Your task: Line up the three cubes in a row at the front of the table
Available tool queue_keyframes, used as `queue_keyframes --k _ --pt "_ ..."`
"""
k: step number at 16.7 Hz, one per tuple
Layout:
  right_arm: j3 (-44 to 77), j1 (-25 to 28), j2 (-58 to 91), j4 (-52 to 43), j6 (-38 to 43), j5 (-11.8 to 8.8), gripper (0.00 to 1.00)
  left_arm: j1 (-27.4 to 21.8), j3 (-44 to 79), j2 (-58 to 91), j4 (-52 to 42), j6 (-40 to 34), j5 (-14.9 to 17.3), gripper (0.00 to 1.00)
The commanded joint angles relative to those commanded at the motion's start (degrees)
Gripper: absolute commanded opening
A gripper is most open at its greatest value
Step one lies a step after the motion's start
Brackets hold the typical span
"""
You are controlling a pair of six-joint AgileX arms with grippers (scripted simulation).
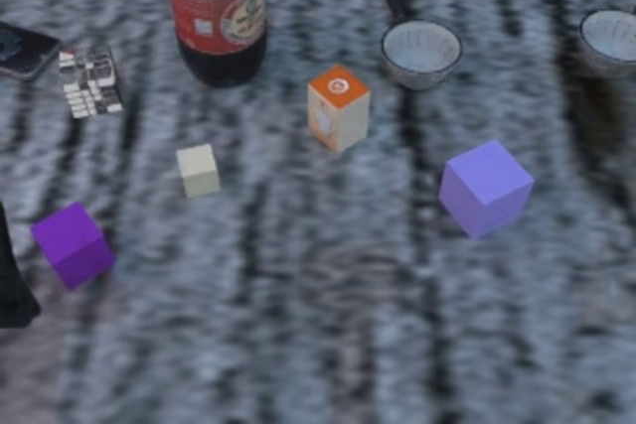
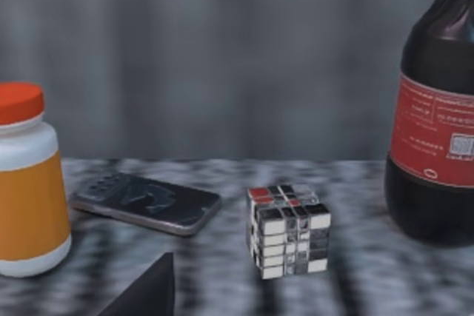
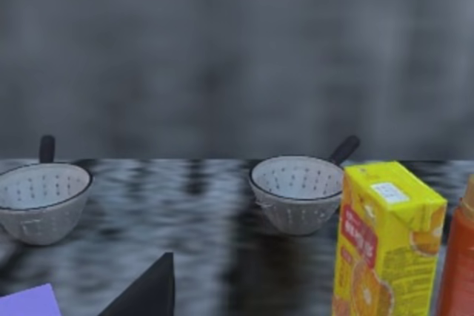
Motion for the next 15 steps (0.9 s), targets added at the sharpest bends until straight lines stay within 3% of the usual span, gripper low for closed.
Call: queue_keyframes --k 7,15 --pt "0.00 0.00 0.00 0.00 0.00 0.00 1.00 -1.13 7.45 7.91 -4.95 3.47 0.40 1.00" --pt "0.00 0.00 0.00 0.00 0.00 0.00 1.00 -6.40 38.32 43.94 -26.36 19.09 1.79 1.00"
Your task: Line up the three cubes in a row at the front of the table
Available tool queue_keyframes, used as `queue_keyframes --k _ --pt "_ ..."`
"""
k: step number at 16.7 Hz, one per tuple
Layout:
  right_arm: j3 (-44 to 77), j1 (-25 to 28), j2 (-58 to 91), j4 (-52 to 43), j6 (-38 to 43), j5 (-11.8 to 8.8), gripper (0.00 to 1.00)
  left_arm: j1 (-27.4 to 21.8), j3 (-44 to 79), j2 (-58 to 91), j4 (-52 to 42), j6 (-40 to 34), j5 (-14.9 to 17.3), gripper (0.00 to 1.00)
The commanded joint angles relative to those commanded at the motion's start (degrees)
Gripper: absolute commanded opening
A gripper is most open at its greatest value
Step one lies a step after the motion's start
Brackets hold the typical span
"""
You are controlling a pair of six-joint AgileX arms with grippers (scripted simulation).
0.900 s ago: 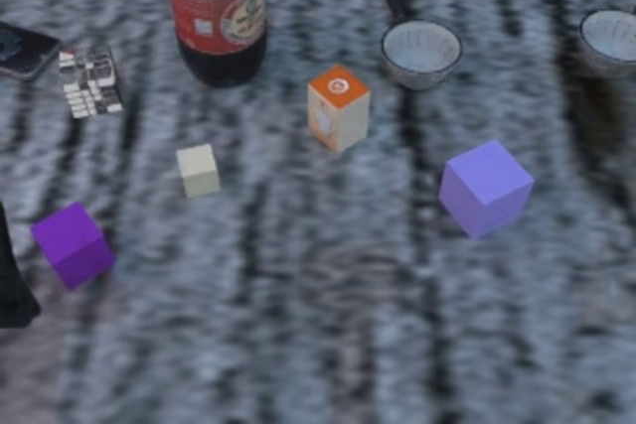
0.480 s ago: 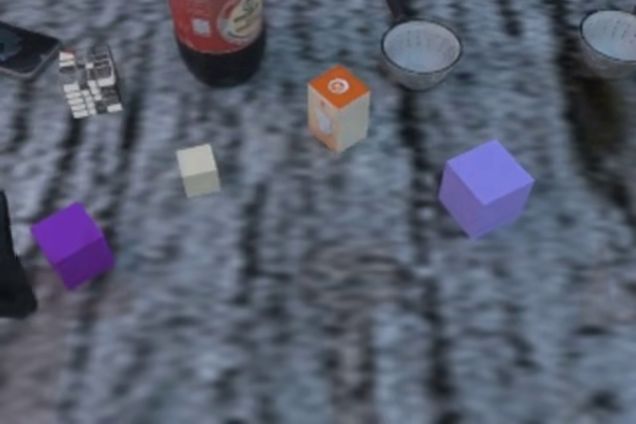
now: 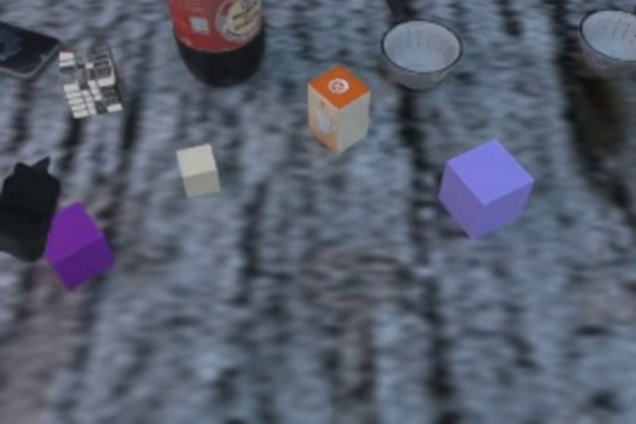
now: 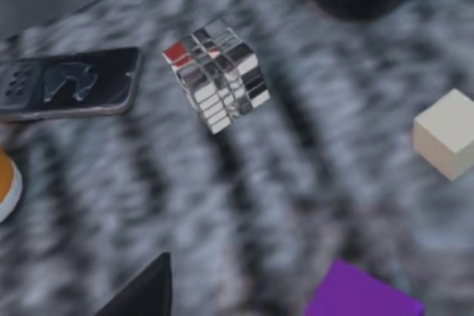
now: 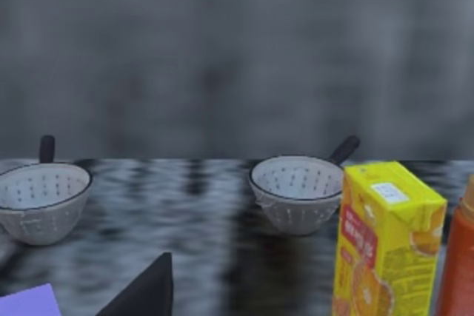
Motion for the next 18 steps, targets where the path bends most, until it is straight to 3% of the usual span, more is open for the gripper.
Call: queue_keyframes --k 10,18 --pt "0.00 0.00 0.00 0.00 0.00 0.00 1.00 -7.49 49.20 57.10 -30.64 23.85 -0.21 1.00" --pt "0.00 0.00 0.00 0.00 0.00 0.00 1.00 -11.12 76.34 87.89 -45.04 35.65 -1.37 1.00"
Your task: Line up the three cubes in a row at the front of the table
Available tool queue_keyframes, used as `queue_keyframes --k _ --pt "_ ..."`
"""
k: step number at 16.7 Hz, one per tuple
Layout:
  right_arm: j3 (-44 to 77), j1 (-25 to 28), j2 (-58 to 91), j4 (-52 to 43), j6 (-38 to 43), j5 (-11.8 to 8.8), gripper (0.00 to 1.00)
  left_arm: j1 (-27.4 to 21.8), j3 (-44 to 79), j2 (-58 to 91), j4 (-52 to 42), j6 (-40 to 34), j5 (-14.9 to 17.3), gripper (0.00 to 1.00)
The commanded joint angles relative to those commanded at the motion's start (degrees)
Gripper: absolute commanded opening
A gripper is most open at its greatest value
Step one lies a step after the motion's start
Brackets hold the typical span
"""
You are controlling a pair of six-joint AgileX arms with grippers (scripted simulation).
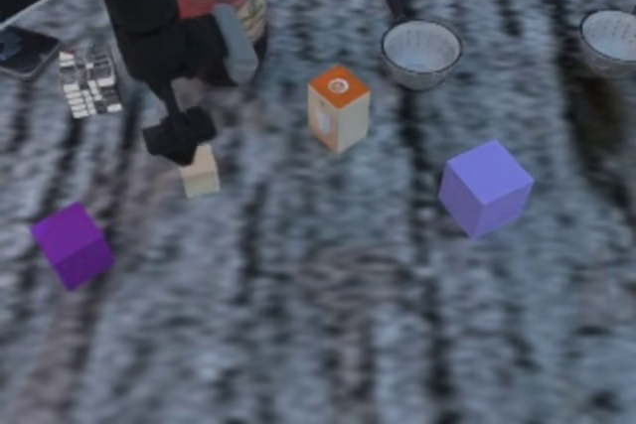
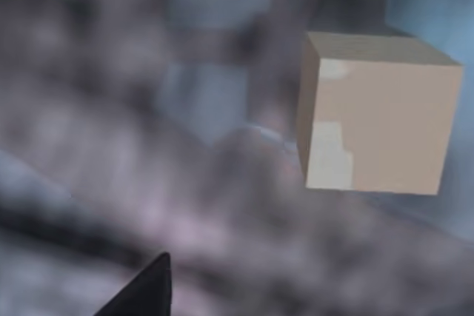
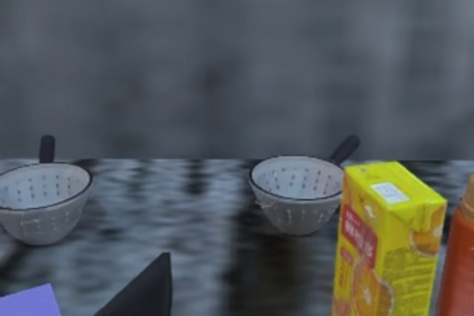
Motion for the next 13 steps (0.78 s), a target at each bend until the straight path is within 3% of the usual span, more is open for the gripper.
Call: queue_keyframes --k 8,13 --pt "0.00 0.00 0.00 0.00 0.00 0.00 1.00 -0.06 2.45 2.83 -1.07 1.10 -0.13 1.00" --pt "0.00 0.00 0.00 0.00 0.00 0.00 1.00 -0.23 -4.02 5.39 8.38 1.20 -0.12 1.00"
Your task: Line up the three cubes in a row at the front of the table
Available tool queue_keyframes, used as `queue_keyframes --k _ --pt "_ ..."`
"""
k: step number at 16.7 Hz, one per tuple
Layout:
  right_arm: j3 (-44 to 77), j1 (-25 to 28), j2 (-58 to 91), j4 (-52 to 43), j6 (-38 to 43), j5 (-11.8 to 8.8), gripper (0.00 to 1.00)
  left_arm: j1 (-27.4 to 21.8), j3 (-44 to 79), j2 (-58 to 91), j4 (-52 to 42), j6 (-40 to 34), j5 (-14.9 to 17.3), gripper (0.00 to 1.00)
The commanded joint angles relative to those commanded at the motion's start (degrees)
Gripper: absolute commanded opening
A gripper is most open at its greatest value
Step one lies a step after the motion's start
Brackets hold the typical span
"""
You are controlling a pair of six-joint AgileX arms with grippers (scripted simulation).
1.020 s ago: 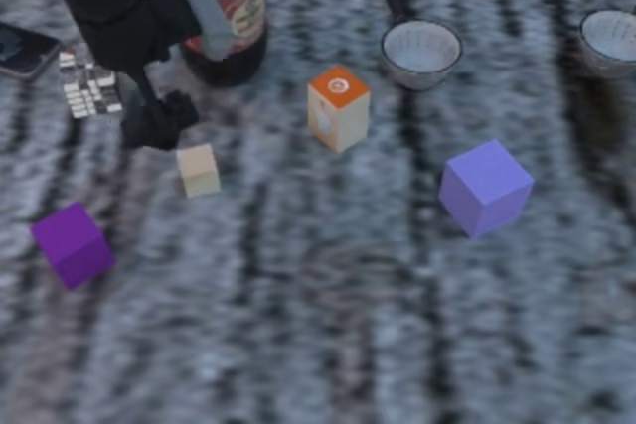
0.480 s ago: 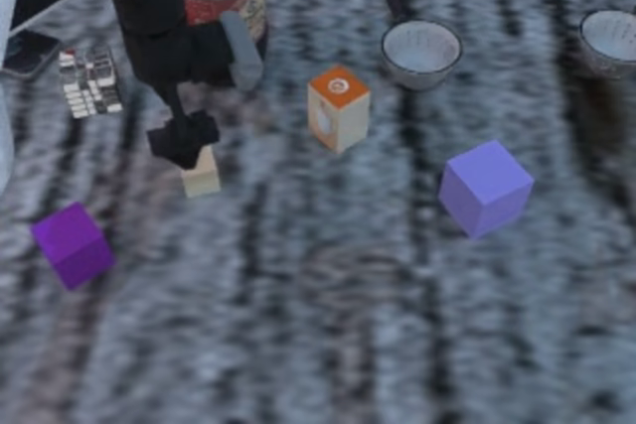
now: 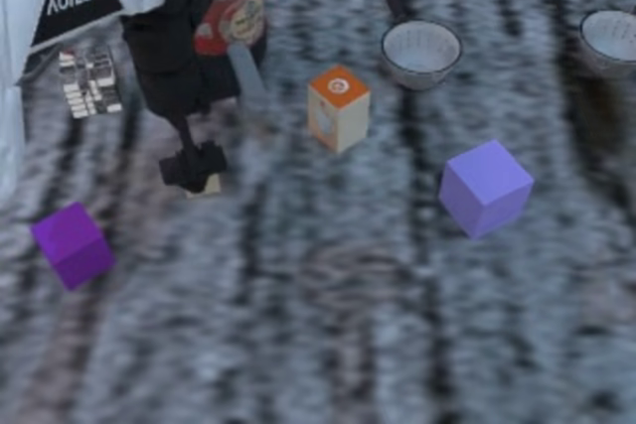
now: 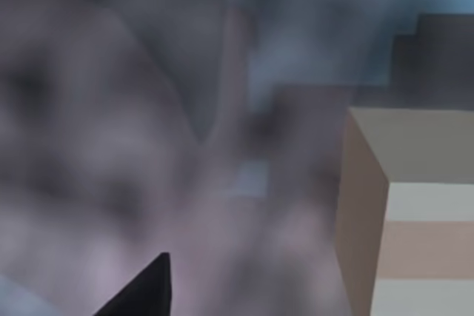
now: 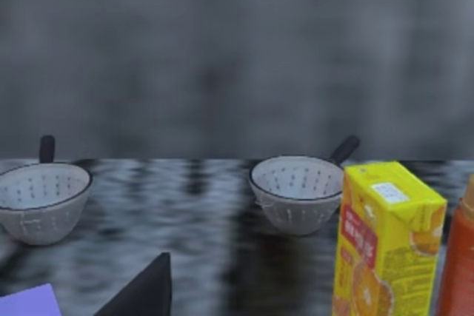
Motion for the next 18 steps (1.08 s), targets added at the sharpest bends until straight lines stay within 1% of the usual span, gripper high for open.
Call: queue_keyframes --k 3,8,18 --pt "0.00 0.00 0.00 0.00 0.00 0.00 1.00 -0.02 -4.32 1.93 6.15 0.02 0.02 1.00" --pt "0.00 0.00 0.00 0.00 0.00 0.00 1.00 -0.03 -5.21 2.44 7.25 0.06 0.03 1.00" --pt "0.00 0.00 0.00 0.00 0.00 0.00 1.00 -0.03 -5.21 2.44 7.25 0.06 0.03 0.25"
